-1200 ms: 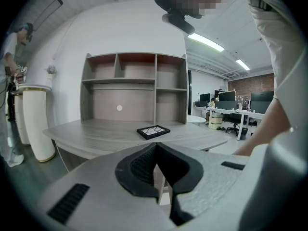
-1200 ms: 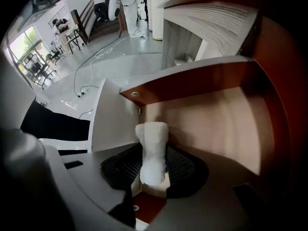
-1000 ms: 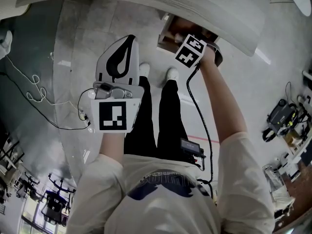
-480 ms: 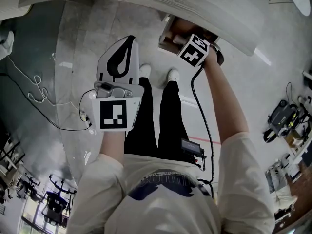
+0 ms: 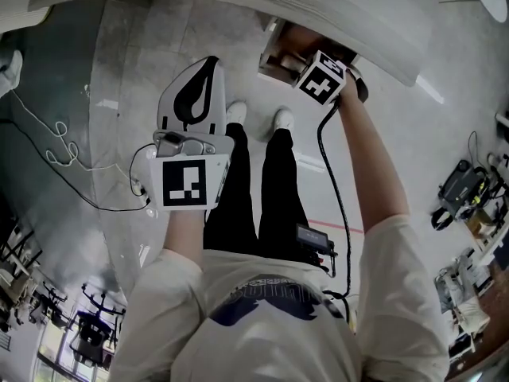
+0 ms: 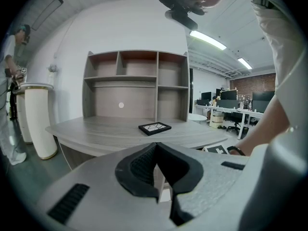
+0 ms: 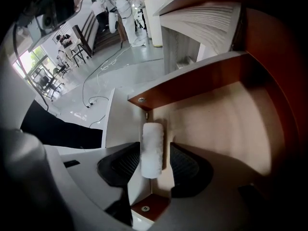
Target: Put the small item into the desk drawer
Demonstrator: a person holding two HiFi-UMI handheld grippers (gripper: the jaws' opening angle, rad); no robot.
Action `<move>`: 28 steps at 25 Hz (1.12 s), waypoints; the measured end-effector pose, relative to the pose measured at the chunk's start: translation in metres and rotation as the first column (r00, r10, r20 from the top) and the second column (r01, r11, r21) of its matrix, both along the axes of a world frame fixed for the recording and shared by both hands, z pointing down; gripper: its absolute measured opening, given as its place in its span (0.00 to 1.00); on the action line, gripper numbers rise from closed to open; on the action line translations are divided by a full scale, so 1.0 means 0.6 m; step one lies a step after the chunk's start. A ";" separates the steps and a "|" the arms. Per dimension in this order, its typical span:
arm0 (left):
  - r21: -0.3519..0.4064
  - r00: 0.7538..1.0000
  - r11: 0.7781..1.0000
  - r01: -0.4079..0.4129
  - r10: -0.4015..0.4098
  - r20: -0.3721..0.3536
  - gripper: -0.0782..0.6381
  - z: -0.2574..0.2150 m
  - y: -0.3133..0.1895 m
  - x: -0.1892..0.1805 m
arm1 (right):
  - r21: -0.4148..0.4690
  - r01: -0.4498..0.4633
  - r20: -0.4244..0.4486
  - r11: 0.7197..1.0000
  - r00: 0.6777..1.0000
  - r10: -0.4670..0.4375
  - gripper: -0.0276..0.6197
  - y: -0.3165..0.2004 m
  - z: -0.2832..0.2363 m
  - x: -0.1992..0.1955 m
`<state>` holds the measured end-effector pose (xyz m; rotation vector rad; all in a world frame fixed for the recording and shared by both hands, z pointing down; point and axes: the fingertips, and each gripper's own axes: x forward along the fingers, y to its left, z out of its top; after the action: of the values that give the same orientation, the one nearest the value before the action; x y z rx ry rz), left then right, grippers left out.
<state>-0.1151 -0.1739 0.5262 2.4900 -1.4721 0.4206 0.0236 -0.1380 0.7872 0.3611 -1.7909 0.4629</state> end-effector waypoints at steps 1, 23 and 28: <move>-0.001 1.000 1.000 0.001 -0.001 0.000 0.12 0.000 0.000 -0.001 | 0.001 -0.011 0.011 1.000 1.000 0.011 0.34 -0.001 -0.003 -0.002; 0.118 0.999 0.993 -0.031 0.035 -0.032 0.12 -0.171 -0.008 0.034 | 0.153 -0.616 0.501 0.773 0.722 0.477 0.29 -0.027 -0.336 0.049; 0.176 0.998 0.983 -0.045 0.052 -0.036 0.12 -0.272 -0.004 0.042 | 0.227 -0.728 0.623 0.646 0.619 0.478 0.27 -0.026 -0.503 0.073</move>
<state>-0.0896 -0.1764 0.3629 2.6579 -1.4945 0.2566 0.0673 -0.1537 0.4853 1.3641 -2.2787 0.6583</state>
